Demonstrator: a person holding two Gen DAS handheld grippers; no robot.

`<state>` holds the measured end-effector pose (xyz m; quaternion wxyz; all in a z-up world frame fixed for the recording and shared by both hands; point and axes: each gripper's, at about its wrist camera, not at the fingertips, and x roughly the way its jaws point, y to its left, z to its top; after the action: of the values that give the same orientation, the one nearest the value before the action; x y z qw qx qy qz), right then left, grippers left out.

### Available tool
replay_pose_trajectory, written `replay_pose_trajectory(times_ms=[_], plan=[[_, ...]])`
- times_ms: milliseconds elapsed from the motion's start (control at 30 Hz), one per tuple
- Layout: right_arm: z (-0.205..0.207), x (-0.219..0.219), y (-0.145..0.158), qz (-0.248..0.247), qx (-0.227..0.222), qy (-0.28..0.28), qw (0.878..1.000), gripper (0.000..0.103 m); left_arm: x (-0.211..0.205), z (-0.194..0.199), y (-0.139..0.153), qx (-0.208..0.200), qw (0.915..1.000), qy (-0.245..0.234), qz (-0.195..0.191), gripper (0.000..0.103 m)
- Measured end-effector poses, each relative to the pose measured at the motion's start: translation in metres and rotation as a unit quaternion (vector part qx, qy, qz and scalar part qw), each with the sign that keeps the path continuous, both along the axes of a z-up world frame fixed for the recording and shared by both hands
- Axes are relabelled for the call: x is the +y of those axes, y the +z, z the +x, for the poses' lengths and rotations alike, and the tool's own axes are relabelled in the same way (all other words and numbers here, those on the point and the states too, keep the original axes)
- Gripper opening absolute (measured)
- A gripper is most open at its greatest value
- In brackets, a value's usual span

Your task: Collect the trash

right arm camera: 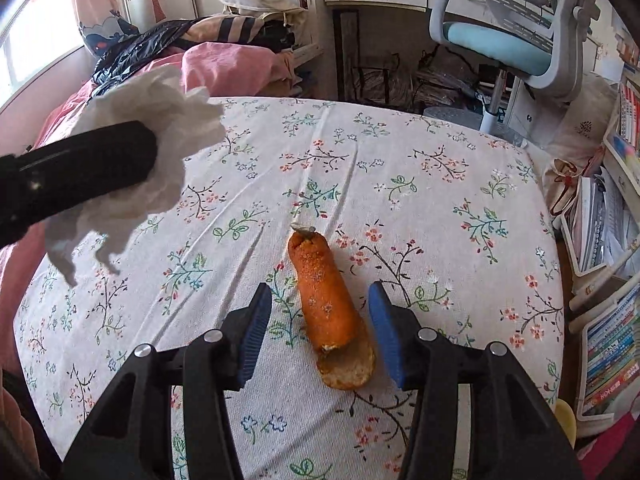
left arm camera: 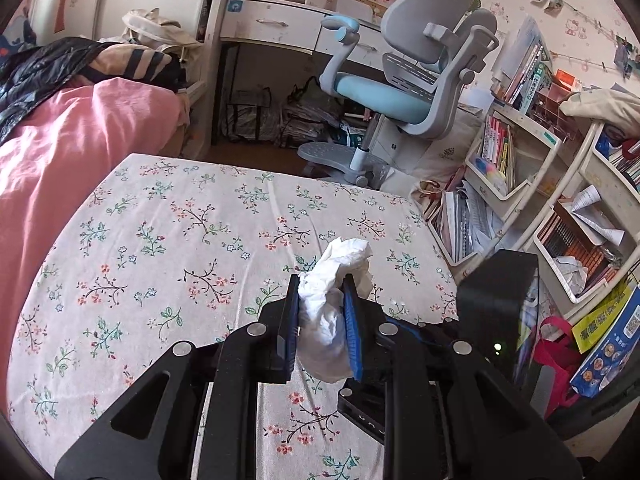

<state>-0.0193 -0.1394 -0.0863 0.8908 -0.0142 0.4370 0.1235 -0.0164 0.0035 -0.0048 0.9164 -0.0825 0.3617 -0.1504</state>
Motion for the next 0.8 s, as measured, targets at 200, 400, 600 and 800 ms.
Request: replay_pose_trajectory(times_ms=[200,400,600,800], plan=[[-0.017,-0.001,0.006,-0.002,-0.002,0.003,1.0,0.022,-0.002,-0.002,0.0,0.002,1.0,0.001,-0.002,0.019],[-0.067,-0.03,0.039,0.0,-0.032,-0.018,0.999,0.021,-0.028,-0.02,0.005,-0.008,0.9995,-0.03,0.003,0.019],[-0.123,-0.069,0.064,-0.001,-0.054,-0.053,0.997,0.021,-0.068,-0.046,0.008,-0.016,0.9977,-0.065,0.006,0.019],[-0.155,-0.109,0.069,-0.009,-0.063,-0.086,0.994,0.021,-0.111,-0.08,0.008,-0.022,0.9948,-0.098,0.012,0.019]])
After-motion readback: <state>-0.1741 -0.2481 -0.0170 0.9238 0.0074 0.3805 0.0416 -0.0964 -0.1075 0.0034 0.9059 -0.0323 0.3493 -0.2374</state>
